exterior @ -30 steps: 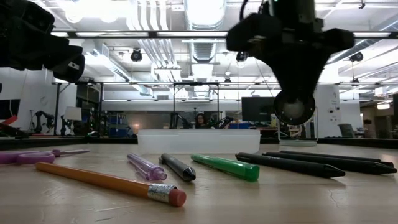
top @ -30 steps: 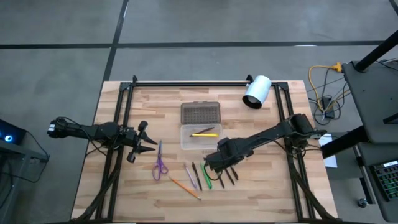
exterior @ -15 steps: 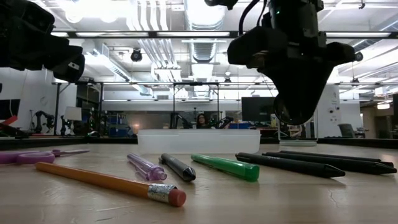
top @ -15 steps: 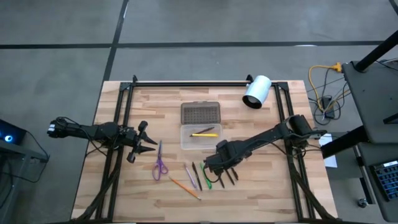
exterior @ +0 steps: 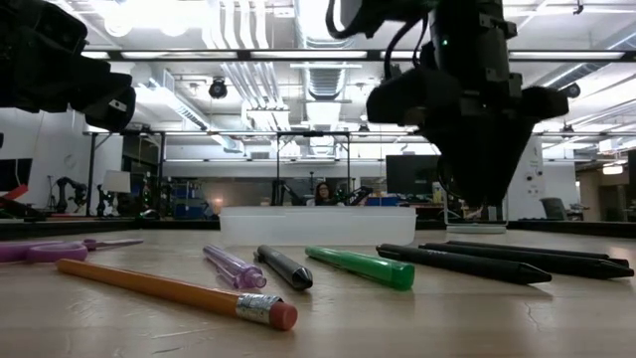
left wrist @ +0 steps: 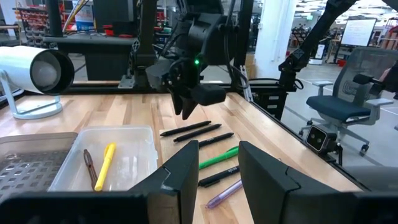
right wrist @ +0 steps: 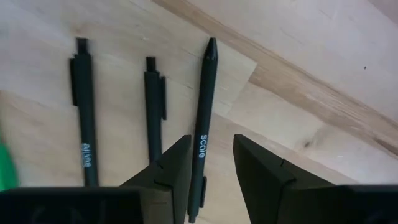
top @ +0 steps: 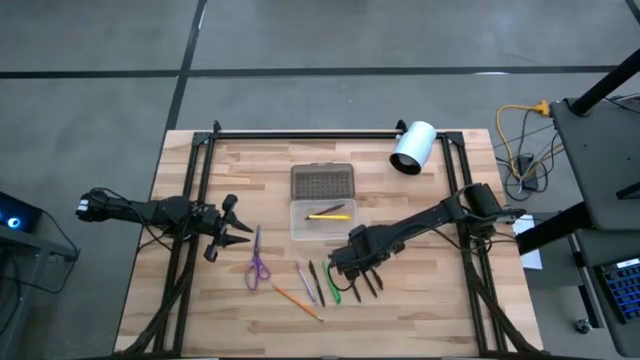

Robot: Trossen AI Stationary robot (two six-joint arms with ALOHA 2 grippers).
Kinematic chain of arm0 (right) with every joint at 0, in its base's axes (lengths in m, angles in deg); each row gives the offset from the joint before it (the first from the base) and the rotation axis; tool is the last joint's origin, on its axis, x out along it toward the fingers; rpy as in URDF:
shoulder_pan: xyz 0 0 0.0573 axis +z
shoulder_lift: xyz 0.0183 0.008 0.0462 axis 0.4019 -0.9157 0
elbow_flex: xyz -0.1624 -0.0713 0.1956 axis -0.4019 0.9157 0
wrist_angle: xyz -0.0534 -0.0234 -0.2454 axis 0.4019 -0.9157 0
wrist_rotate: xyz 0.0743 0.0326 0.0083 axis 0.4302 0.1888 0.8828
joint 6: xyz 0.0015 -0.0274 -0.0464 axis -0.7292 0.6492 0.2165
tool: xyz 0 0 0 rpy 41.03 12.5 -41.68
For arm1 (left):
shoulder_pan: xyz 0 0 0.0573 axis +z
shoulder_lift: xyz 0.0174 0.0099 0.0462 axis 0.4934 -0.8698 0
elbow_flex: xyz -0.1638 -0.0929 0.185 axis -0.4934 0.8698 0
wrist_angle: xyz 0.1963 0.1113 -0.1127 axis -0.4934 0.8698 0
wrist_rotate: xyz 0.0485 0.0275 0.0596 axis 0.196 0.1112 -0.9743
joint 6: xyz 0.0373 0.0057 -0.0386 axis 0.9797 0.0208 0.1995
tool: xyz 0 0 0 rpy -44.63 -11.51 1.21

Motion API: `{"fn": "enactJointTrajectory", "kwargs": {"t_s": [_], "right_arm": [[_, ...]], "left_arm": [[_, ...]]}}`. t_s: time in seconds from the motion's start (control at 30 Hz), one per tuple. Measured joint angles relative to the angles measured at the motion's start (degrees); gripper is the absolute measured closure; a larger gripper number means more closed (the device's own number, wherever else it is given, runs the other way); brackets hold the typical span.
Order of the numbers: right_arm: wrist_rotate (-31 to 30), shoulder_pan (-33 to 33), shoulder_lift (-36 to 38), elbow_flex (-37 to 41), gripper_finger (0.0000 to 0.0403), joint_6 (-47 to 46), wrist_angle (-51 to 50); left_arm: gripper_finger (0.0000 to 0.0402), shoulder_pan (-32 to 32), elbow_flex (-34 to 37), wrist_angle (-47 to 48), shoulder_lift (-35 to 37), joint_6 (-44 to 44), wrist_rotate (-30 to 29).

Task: Pick & place school supplies into a supply box
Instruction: Put the black pen into the supply box

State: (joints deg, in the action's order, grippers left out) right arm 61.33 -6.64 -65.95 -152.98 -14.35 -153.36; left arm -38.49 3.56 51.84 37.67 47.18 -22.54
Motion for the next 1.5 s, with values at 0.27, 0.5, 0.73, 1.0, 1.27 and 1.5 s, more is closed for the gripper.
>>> {"fn": "enactJointTrajectory", "kwargs": {"t_s": [0.27, 0.5, 0.73, 1.0, 1.27, 1.5], "right_arm": [[0.2, 0.0, 0.0, 1.3, 0.0294, -0.6, 1.3], [2.2, 0.0, 0.0, 4.2, 0.0298, -0.6, 5.3], [4.8, 0.2, 0.0, 7.0, 0.0298, -0.3, 7.3], [6.4, 0.4, 0.2, 10.4, 0.03, 0.9, 11.5], [6.6, 0.5, 0.3, 11.4, 0.031, 2.7, 12.0], [7.0, 0.4, 0.2, 11.5, 0.0372, 4.1, 11.5]], "left_arm": [[0.0303, 0.0, 0.0, 0.0, 0.0, 0.0, 0.0], [0.0303, 0.0, 0.0, 0.0, 0.0, 0.0, 0.0], [0.0303, 0.0, 0.0, 0.0, 0.0, 0.0, 0.0], [0.0303, 0.0, 0.0, 0.0, 0.0, 0.0, 0.0], [0.0303, 0.0, 0.0, 0.0, 0.0, 0.0, 0.0], [0.0303, 0.0, 0.0, 0.0, 0.0, 0.0, 0.0]]}}
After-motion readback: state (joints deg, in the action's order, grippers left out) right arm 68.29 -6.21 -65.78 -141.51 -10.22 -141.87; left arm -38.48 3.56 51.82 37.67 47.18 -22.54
